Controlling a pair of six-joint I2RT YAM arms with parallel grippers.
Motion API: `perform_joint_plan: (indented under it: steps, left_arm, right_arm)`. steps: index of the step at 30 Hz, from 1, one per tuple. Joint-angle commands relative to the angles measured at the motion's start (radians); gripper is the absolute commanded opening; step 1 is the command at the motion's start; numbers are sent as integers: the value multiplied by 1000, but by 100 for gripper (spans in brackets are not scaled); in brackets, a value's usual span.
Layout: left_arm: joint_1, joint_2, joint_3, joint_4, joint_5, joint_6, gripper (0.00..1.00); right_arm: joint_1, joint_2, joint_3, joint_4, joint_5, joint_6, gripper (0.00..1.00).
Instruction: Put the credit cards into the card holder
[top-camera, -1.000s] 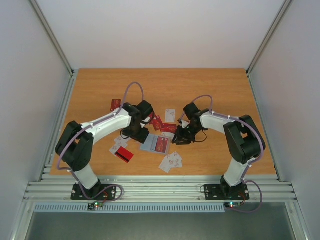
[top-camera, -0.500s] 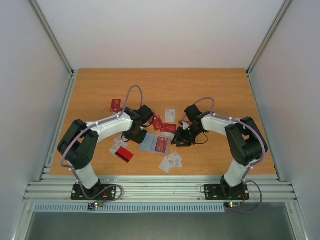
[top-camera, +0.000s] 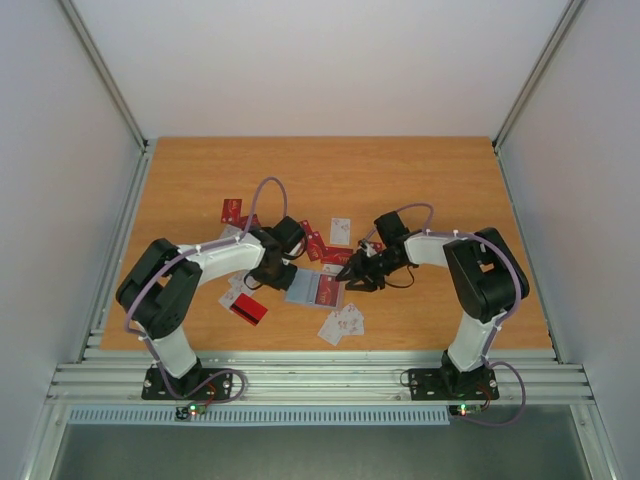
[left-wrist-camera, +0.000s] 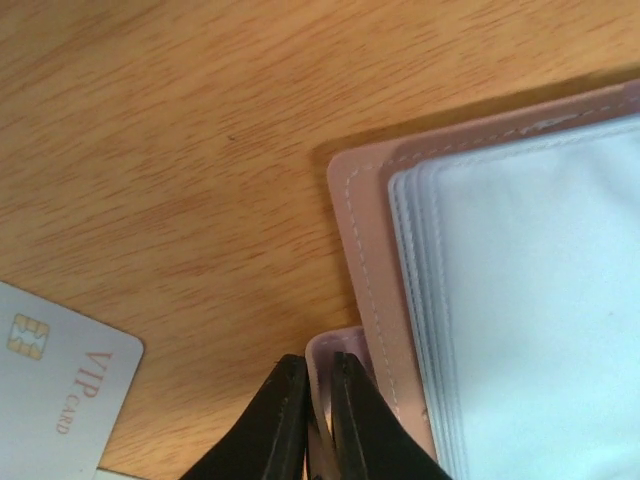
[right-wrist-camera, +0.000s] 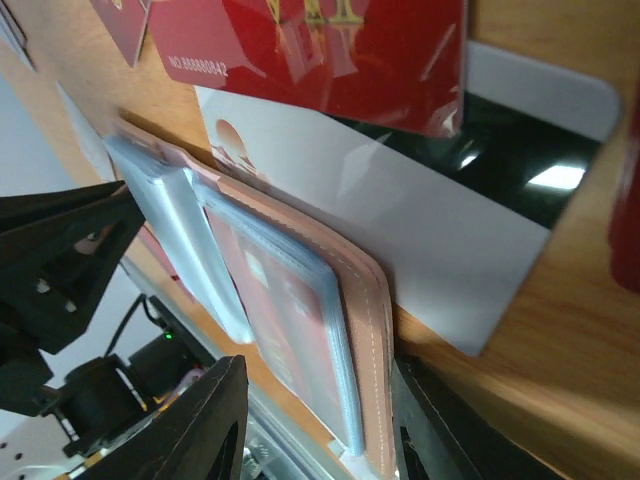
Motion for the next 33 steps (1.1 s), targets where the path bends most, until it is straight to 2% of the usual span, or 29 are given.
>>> perform_joint_plan:
  steps: [1,10,33]
  left_arm:
    - [-1,10,-19,79,57,8,9]
    - [-2,35,-37,120,143,-15,7]
    - [-18,43,-8,73,143,-53,6]
  right_arm:
    - [1,45,-18,102,-37,55,41]
    - [0,14,-44,190,-103,81,41]
    - [3,-79,-48,195,-181,94,38]
